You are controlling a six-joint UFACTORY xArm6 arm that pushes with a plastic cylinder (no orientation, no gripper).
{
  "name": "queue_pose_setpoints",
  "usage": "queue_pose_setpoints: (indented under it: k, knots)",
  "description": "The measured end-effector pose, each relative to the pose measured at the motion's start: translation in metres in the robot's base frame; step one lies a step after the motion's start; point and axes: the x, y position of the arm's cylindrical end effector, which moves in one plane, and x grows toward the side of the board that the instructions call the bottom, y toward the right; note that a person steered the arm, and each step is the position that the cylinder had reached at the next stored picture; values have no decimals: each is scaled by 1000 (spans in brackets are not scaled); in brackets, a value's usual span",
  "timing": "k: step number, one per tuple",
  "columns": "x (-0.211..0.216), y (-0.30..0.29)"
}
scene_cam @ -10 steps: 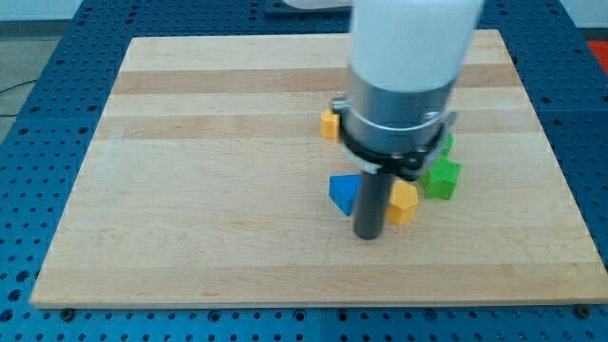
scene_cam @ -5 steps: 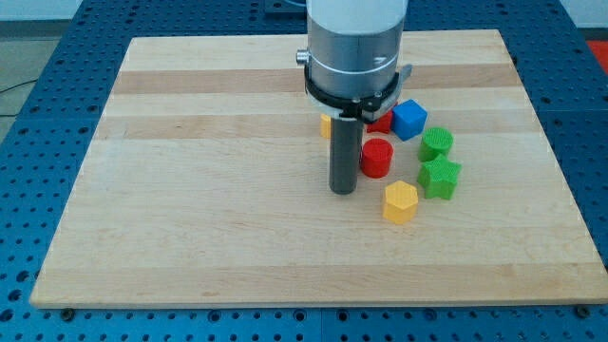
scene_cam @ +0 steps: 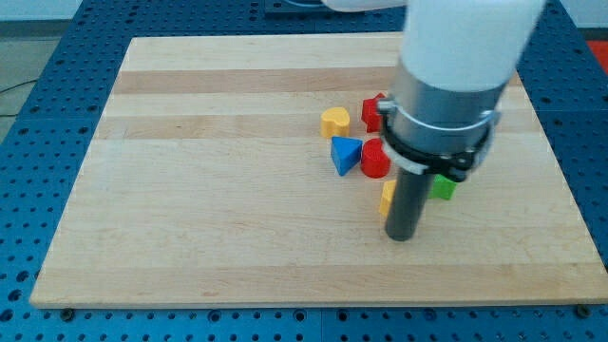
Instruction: Place the red circle left to the green circle while keeping blue triangle left to it and the yellow hexagon below it
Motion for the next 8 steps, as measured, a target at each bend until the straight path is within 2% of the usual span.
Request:
queue_pose_setpoints:
  k: [2,3,4,7,8]
  knots:
    - [-7,-1]
    - [8,32]
    - [-3,61]
    - [-34,19]
    - [-29,31]
